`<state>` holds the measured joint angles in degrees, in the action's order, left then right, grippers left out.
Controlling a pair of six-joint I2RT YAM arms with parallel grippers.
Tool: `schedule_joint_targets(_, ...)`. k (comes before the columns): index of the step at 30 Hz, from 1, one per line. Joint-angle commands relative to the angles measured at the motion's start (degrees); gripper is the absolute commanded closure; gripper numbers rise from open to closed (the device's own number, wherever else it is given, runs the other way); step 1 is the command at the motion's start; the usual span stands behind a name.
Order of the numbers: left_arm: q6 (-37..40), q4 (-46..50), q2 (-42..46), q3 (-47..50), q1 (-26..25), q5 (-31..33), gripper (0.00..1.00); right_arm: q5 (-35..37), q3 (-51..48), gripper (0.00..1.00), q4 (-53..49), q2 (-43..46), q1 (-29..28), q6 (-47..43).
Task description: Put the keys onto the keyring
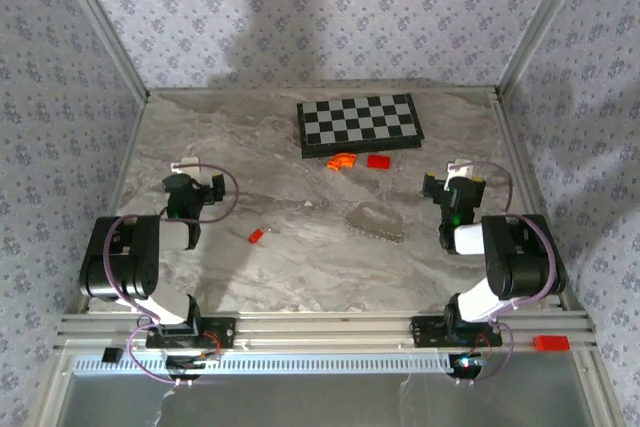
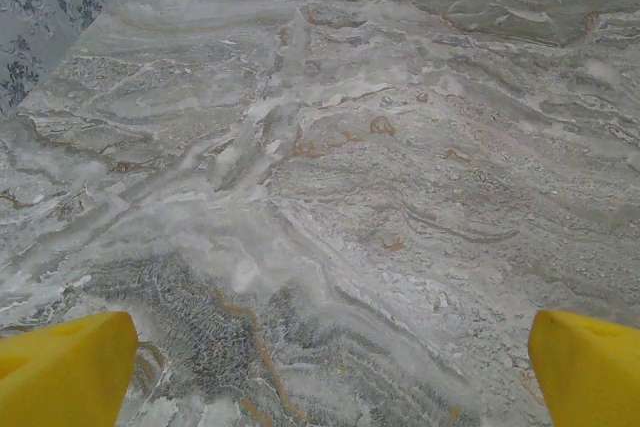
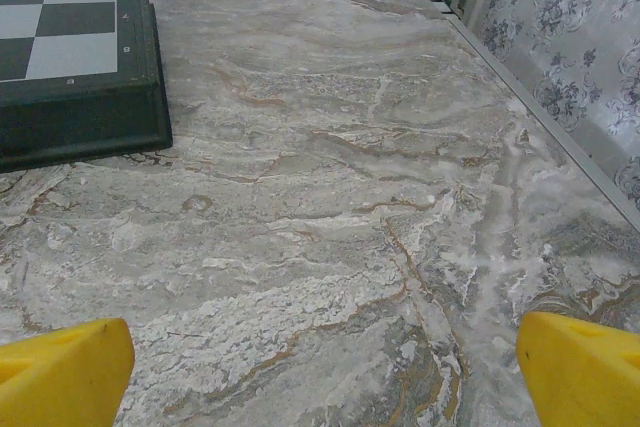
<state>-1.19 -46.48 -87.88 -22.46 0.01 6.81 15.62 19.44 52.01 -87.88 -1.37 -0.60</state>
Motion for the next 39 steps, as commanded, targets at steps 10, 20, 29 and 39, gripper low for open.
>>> schedule_joint_targets(10, -0.84, -0.4, -0.17, -1.09, 0.21, -0.91, 0.0, 0.97, 0.94, 0.0, 0.34, -0.45, 0.41, 1.04)
schedule_joint_targets(20, -0.9, -0.44, -0.12, -1.09, 0.23, -0.88, 0.0, 0.97, 0.91, 0.0, 0.37, -0.37, 0.4, 1.05)
schedule_joint_targets(29, -0.84, -0.39, -0.17, -1.02, 0.19, -0.92, 0.0, 0.09, 0.77, 0.0, 0.38, -0.29, 0.58, 1.22)
schedule_joint_targets(39, -0.92, -0.44, -0.11, -1.1, 0.25, -0.91, 0.0, 0.07, 0.77, 0.0, 0.37, -0.33, 0.58, 1.19)
